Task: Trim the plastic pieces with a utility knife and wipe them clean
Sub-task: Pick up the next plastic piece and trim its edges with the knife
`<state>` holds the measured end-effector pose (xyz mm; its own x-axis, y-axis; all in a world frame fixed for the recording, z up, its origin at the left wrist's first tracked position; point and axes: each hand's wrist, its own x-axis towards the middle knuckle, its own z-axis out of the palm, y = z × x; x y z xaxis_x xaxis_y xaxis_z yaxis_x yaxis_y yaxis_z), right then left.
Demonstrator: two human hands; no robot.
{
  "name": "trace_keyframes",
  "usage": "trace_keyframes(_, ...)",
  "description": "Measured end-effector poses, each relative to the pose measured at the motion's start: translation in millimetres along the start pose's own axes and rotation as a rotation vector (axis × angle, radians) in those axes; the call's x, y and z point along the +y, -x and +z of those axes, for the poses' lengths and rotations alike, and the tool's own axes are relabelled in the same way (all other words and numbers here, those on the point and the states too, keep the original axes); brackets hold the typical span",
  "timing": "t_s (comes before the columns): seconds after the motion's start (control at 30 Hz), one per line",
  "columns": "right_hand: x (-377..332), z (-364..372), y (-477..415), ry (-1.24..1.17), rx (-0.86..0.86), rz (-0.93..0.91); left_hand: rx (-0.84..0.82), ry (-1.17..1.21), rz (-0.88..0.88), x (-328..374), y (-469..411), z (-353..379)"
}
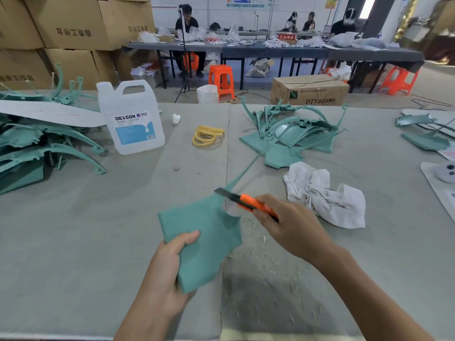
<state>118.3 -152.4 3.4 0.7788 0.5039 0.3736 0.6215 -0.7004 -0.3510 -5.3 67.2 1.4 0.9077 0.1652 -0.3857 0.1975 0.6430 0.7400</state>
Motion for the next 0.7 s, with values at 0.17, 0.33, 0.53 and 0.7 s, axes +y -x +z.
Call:
trace_keyframes(0.17,28,-11,-14,0.281,0.189,0.142,0.038,-0.058,-0.054,-11,20,-6)
trace_keyframes(0.33,10,9,1,0.124,0.026,-0.035,0.051,-0.017,-0.094,-12,24,1)
trace_keyframes(0.53,27,-1,-9,0.314,0.089,0.133,0.103,-0.008,-0.106,-13,29,-2)
trace_keyframes(0.7,0,15,10,0.094,-0.139,-0.07,0.088,-0.01,-0.119,-13,27,2)
